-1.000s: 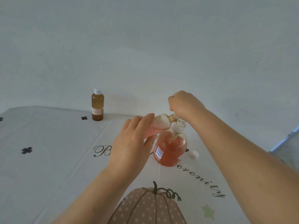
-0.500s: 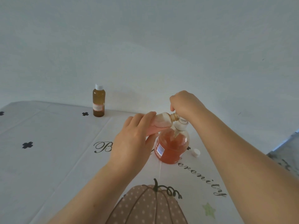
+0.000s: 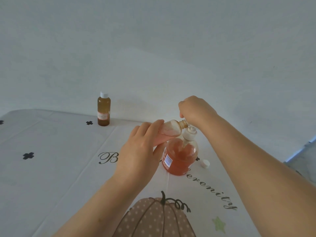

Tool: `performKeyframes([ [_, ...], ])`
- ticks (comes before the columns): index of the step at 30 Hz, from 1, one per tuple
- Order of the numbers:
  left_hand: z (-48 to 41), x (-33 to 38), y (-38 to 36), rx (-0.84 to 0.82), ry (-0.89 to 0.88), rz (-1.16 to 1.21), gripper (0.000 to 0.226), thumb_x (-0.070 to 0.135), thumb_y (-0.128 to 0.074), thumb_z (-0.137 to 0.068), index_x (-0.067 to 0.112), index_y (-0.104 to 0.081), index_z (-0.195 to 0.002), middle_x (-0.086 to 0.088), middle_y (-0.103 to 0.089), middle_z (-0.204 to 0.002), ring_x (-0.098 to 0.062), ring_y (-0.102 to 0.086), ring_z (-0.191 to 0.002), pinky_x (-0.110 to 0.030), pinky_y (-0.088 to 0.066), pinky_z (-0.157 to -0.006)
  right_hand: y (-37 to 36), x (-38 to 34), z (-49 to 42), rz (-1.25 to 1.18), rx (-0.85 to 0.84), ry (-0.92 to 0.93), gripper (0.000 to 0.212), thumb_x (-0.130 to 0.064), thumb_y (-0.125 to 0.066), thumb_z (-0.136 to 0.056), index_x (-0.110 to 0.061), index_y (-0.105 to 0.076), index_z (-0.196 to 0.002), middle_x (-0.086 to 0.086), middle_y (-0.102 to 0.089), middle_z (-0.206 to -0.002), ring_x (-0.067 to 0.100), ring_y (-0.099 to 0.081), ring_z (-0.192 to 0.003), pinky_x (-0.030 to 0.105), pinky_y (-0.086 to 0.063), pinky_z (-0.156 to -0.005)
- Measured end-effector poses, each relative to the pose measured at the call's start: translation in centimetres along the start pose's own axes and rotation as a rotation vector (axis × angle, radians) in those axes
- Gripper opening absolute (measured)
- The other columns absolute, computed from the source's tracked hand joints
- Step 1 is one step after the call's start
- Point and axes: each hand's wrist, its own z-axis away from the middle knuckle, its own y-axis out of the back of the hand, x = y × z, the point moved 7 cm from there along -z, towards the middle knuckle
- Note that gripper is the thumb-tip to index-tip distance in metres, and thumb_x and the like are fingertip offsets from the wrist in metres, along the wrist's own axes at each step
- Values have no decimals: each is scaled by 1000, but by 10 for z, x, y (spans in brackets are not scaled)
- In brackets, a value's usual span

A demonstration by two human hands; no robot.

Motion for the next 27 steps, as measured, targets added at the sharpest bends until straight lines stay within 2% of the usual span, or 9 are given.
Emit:
performKeyframes([
  [5,0,-3,-2,-16,14,-14,52,24,-72,-82,22,-52,-130,6,-61,-113,-18,-55,-101,-32,-51,-64,-14,1,-6,78,-38,20,29,1,-46,-86,-4,-70,-101,7,-60,-84,24,-52,-70,30,-41,-70],
  [7,0,-2,-1,-15,13,-12,51,23,-72,-82,23,-52,-129,7,-61,-112,-18,-55,-100,-33,-51,-63,-14,1,-6,82,-38,32,25,2,-46,-85,-4,-69,-94,7,-58,-84,24,-50,-69,30,-40,-68],
  [10,1,-2,-1,-17,5,-18,52,24,-72,-81,24,-50,-129,7,-60,-111,-18,-55,-99,-35,-52,-61,-14,2,-4,77,-39,35,25,2,-45,-85,-13,-64,-86,5,-54,-79,22,-46,-67,29,-37,-65],
  [15,2,0,-1,-22,4,-16,55,24,-72,-82,25,-48,-131,8,-60,-111,-17,-55,-99,-35,-53,-63,-1,1,-1,15,-9,2,19,-6,-45,-85,-12,-63,-83,3,-54,-69,20,-46,-57,25,-34,-57],
  [20,2,2,-2,-35,7,-12,55,25,-72,-82,24,-49,-132,8,-60,-111,-17,-56,-99,-32,-52,-64,-1,0,-2,30,-26,-6,18,-7,-43,-84,-12,-59,-77,4,-56,-71,20,-47,-58,26,-34,-56],
  [24,1,2,0,-34,17,-16,55,24,-72,-82,23,-50,-132,8,-60,-112,-16,-57,-99,-30,-51,-65,0,0,-2,27,-14,-20,18,-6,-45,-84,-12,-62,-80,3,-56,-67,21,-47,-57,25,-33,-55],
  [27,1,0,0,-43,25,-23,54,24,-72,-82,22,-50,-132,8,-61,-111,-17,-57,-98,-32,-53,-64,-8,-1,-5,91,-48,-1,20,-1,-47,-86,-8,-65,-87,3,-55,-70,21,-48,-60,26,-38,-62],
])
